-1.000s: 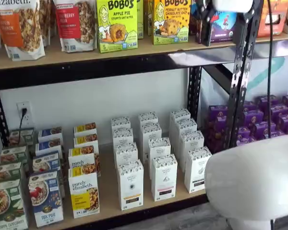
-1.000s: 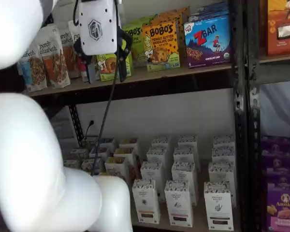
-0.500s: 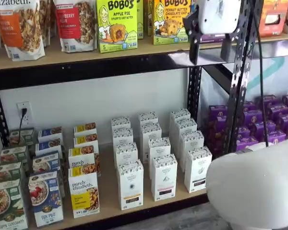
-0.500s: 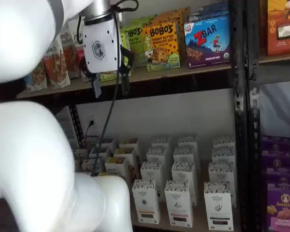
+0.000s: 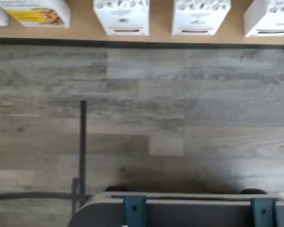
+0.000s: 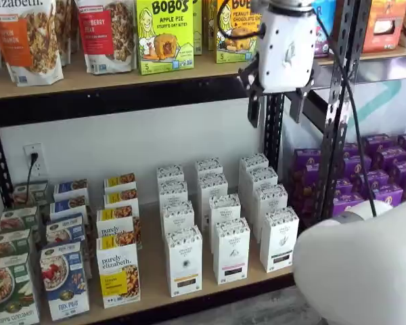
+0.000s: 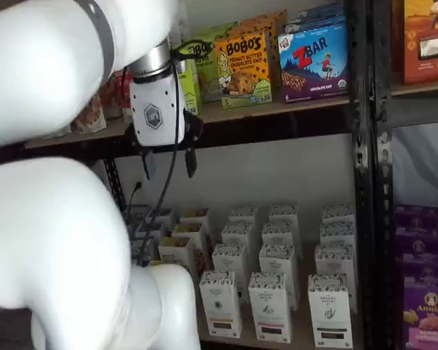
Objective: Pick up the white box with a yellow strip in the middle, on the bottom shelf, the fourth box from the left
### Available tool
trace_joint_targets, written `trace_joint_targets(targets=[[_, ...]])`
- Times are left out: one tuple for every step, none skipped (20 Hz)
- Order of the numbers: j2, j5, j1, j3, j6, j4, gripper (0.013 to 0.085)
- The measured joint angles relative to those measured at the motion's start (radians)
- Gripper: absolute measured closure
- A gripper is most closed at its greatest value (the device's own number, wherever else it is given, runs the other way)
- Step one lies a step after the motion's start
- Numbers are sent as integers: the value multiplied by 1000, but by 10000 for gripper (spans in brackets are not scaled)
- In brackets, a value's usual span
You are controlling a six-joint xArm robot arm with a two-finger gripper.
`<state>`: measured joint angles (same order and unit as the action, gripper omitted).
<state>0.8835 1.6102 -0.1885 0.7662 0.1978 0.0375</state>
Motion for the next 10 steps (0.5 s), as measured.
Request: trace_joint_targets(targets=[[-1, -19, -13, -17, 12, -13, 130], [-3, -39, -25, -36, 24, -23, 130], [-6, -56, -33, -51, 33, -29, 130], [-10, -75, -40, -68, 40, -29, 130], [-13, -95, -43, -83, 44, -24, 130], [-17, -117, -52, -101, 52, -25, 130], [-23, -137, -61, -116, 62, -30, 130], [-33, -155, -73, -128, 74, -38, 130], [-44, -173, -85, -139, 88, -50, 130], [-51, -192, -91, -151, 95, -52, 130]])
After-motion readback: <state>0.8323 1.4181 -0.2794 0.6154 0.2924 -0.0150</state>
